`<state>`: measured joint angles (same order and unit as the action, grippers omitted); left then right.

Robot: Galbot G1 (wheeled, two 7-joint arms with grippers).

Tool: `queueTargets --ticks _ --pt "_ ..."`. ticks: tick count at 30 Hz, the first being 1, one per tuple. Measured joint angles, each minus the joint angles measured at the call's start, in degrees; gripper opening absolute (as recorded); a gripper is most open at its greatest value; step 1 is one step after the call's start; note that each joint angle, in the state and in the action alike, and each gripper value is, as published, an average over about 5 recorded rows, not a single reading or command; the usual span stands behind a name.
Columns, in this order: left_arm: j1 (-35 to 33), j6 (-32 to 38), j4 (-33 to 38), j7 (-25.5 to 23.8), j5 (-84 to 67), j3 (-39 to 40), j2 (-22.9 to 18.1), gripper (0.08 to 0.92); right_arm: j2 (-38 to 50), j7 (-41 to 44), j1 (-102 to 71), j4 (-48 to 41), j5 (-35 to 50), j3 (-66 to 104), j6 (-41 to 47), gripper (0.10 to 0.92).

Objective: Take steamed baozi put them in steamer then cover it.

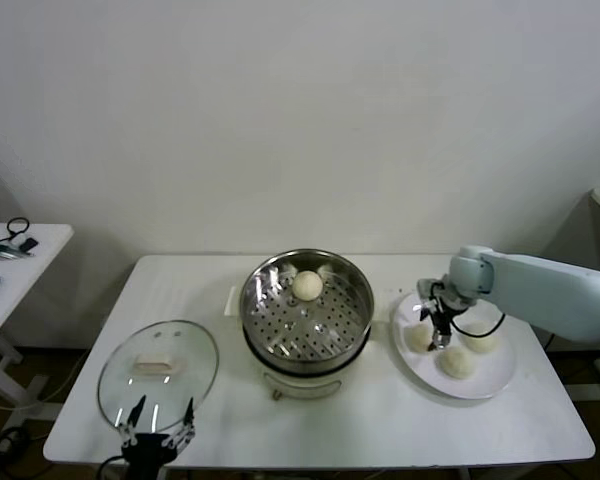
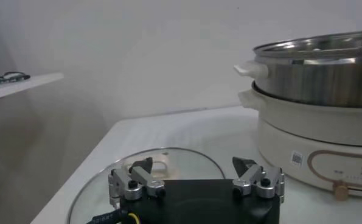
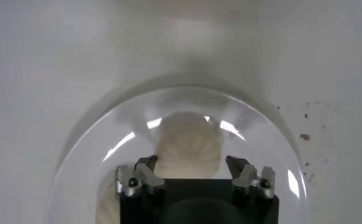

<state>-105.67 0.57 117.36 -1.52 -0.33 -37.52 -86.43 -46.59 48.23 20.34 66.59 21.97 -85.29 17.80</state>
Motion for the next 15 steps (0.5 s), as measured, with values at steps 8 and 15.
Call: queueTargets --ticks 8,15 --pt "-0.03 -0.03 0.14 0.08 0.01 0.14 0.02 0.823 0.73 1.06 1.59 1.14 0.33 -0.5 -0.4 0.625" --pt "-0.28 -0.19 0.45 0.13 0.14 0.6 0.28 0.823 -0.1 3.96 11.33 3.11 4.13 -6.16 -2.2 0.627"
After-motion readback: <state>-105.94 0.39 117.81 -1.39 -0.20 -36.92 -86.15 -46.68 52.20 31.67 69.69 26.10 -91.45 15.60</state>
